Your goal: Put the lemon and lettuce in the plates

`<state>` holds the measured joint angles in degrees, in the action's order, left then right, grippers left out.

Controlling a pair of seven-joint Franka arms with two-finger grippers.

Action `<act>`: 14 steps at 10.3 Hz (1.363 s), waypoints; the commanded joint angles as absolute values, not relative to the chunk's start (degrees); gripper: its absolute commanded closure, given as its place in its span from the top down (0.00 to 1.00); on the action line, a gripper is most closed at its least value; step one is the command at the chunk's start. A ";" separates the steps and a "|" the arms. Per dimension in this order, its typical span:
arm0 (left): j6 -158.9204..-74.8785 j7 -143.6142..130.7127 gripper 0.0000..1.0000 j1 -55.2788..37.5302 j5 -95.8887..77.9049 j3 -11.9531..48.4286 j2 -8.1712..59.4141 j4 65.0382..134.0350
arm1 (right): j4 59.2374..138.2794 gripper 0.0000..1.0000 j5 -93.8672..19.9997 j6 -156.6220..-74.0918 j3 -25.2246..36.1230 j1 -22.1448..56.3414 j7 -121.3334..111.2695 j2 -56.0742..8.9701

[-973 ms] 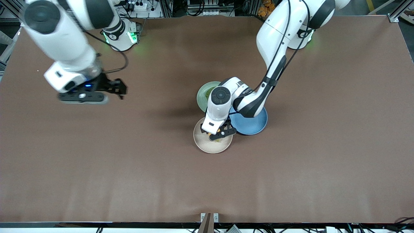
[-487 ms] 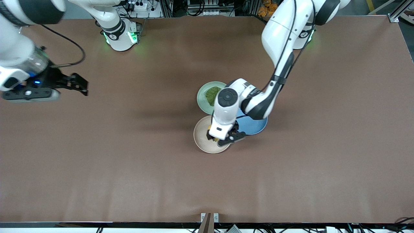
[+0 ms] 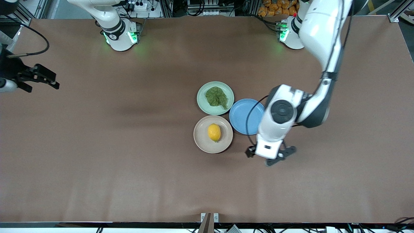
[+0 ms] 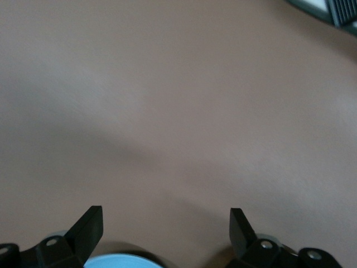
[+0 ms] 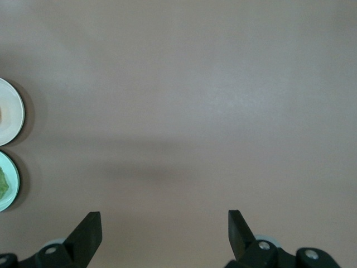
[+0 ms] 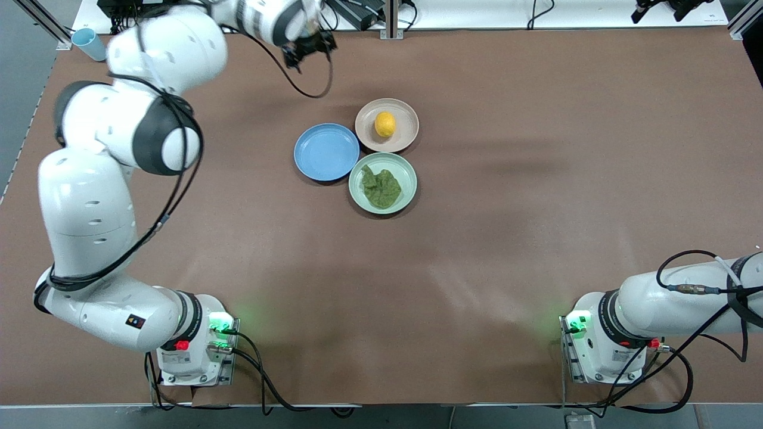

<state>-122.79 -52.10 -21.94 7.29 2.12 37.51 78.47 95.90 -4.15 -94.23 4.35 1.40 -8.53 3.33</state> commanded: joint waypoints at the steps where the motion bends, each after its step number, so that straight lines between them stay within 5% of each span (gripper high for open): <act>1: -116.74 -44.24 1.00 -18.30 5.55 2.72 32.53 79.98 | 95.54 1.00 -5.36 -93.78 6.24 3.16 -10.37 4.31; 4: -113.76 -41.23 1.00 -13.56 3.52 3.69 28.94 83.04 | 90.62 1.00 -5.10 -92.20 6.94 3.51 -9.67 2.20; 9: -113.12 -22.68 1.00 -7.57 0.97 2.37 5.67 102.37 | 90.61 1.00 -3.18 -93.51 6.24 4.04 -9.93 2.20; 14: -101.99 -15.84 1.00 -2.64 -0.87 3.60 -4.05 97.07 | 90.97 1.00 1.32 -93.34 3.16 4.22 -9.67 3.95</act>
